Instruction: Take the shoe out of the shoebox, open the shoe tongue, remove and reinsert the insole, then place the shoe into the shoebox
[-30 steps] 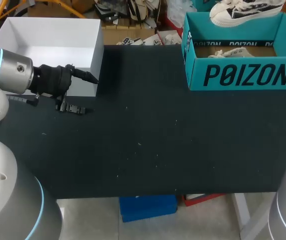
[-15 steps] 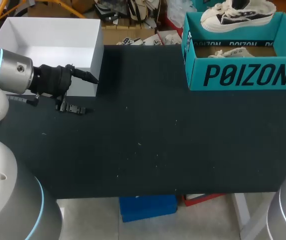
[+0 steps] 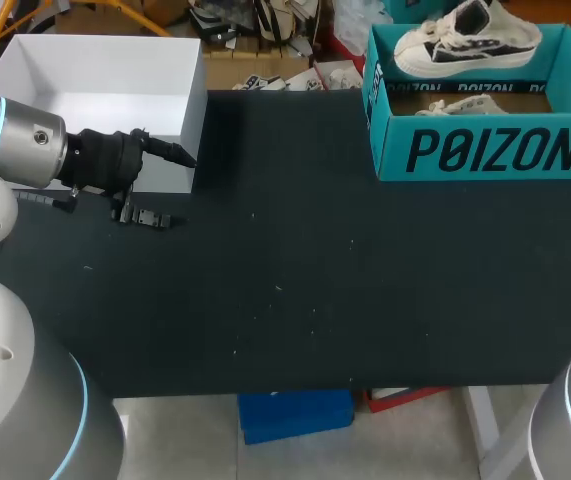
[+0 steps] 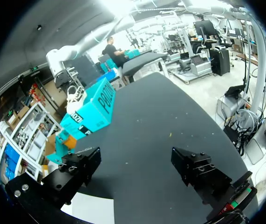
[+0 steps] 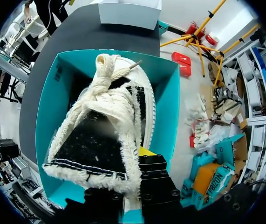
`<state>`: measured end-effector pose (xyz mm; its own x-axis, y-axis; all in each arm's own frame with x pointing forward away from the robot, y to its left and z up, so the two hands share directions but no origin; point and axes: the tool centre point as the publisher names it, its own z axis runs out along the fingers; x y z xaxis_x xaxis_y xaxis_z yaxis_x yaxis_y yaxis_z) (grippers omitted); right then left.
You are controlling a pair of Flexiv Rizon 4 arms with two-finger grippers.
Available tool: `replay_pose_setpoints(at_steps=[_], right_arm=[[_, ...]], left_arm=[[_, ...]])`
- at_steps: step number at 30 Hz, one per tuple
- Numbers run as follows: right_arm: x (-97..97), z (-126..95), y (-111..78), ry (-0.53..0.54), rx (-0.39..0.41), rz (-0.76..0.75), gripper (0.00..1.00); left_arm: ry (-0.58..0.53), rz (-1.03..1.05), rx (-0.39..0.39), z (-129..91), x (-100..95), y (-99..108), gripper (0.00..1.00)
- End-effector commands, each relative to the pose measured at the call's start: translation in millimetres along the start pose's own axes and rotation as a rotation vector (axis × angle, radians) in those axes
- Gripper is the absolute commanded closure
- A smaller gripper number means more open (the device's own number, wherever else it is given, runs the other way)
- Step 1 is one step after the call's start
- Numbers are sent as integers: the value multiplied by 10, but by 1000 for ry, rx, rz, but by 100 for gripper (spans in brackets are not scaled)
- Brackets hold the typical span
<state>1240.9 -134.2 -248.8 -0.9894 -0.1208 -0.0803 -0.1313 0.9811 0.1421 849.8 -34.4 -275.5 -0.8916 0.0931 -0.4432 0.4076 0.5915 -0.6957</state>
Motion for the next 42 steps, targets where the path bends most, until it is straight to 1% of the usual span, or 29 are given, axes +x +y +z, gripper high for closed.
replay_pose_setpoints(at_steps=[1, 10, 17, 24, 32, 38, 42], right_arm=[[-52, 173, -35, 7, -17, 1, 100], [-38, 432, -63, 30, -48, 17, 100], [-38, 602, -108, 43, -55, 32, 100], [-82, 790, -144, 64, -71, 46, 100], [-143, 992, -132, 89, -97, 44, 100], [-188, 1106, -194, 107, -108, 41, 100], [-217, 1126, -252, 122, -107, 37, 100]], left_arm=[[-4, 2, -1, 13, 8, 5, 0], [-4, 2, -1, 13, 8, 5, 0], [-4, 2, -1, 13, 8, 5, 0], [-4, 2, -1, 13, 8, 5, 0], [-4, 2, -1, 13, 8, 5, 0], [-4, 2, -1, 13, 8, 5, 0], [-4, 2, -1, 13, 8, 5, 0]])
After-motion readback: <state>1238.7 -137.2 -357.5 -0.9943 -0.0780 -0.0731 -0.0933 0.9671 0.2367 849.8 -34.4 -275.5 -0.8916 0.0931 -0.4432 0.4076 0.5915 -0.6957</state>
